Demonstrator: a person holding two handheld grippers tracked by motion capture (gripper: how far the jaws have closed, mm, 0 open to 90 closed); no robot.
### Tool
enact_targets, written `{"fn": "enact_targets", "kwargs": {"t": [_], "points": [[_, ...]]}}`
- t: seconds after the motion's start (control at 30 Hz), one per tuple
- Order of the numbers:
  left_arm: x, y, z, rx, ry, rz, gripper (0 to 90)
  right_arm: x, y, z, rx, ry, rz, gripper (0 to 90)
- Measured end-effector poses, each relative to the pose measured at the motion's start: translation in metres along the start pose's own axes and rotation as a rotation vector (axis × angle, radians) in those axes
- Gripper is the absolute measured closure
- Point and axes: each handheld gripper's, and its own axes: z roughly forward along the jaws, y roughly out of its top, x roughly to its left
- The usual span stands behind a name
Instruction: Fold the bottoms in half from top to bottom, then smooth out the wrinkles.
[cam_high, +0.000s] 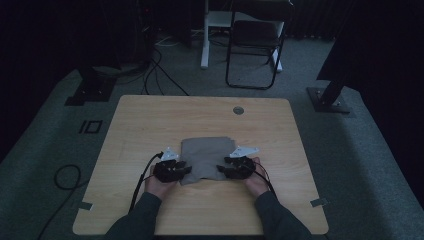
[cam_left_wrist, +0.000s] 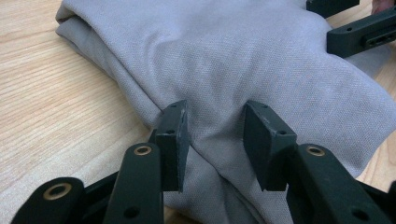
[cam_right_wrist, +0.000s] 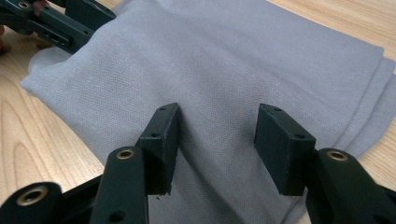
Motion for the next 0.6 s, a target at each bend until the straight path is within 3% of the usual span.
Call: {"fn": "enact_targets", "kwargs": {"t": [0.4,0.6], "points": [[0.0034,-0.0005,0.0011,-0.008,-0.016,-0.019,59.9,-0.0018,-0.0008,0.0011,-0.001,0.008,0.012,49.9],[0.0017,-0.001,0.0001,-0.004,0.001,-0.007,59.9,-0.0021,-0.002,-0.0003,0.003,0.009,0.015,49.7]]}}
